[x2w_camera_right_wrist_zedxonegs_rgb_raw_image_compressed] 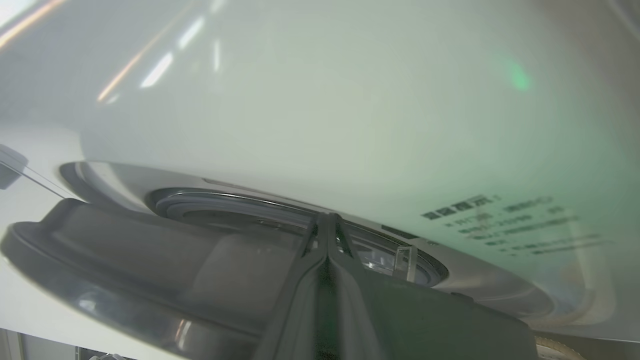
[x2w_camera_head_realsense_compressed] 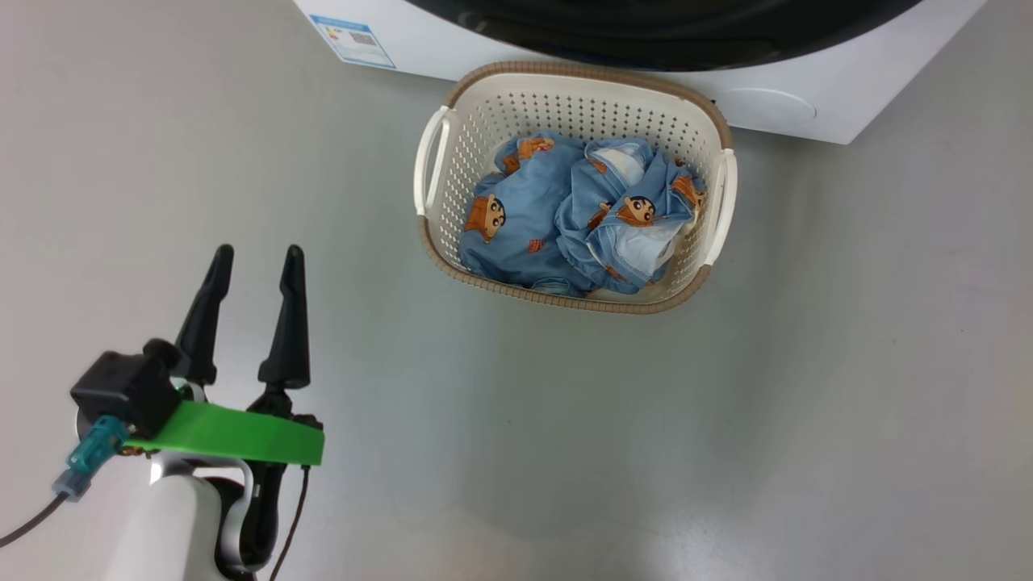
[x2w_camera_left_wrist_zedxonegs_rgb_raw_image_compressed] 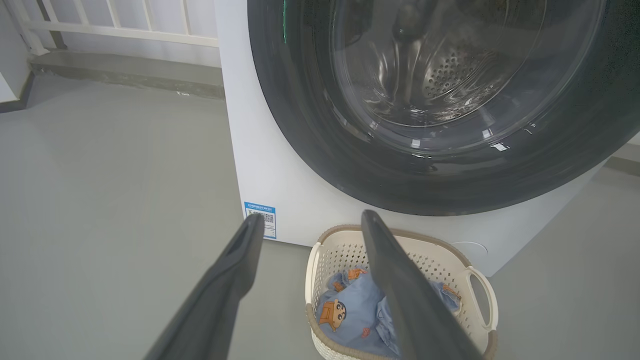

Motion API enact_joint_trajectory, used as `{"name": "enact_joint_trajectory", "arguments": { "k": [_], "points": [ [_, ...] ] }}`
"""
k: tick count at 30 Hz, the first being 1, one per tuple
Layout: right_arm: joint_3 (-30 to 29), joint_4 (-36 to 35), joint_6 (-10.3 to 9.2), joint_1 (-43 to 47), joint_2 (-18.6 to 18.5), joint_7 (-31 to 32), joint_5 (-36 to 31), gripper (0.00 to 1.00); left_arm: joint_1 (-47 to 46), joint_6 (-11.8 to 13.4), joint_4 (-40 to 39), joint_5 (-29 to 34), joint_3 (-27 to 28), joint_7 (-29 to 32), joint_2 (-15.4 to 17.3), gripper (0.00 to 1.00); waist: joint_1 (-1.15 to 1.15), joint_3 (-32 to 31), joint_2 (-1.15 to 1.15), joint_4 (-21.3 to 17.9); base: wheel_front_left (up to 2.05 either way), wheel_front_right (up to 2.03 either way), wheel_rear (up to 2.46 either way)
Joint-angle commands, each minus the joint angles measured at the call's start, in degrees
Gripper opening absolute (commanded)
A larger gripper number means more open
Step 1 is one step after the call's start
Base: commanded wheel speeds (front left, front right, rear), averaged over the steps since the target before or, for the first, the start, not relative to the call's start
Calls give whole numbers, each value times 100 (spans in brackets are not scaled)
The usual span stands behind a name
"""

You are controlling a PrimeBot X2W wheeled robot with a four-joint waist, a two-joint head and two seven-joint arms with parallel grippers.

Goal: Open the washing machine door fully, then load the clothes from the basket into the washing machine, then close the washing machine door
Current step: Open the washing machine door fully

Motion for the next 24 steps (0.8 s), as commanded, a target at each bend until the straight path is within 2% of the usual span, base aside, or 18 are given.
{"name": "enact_joint_trajectory", "arguments": {
  "k": [1, 12, 24],
  "points": [
    [120, -118, 9, -86, 106, 114, 55, 0, -92, -9, -89, -36, 205, -36, 137, 100, 0, -10, 0, 28, 0, 0, 0],
    [347, -58, 9, 301, 213, 607, 249, 0, -1, -9, 10, 9, 336, -36, 108, 100, 0, -431, 0, -8, 0, 0, 0],
    [587, -396, 9, 1515, 377, 1151, 632, 0, 499, -9, 188, 130, 425, -36, 169, 100, 0, -1359, 0, -139, 0, 0, 0]
  ]
}}
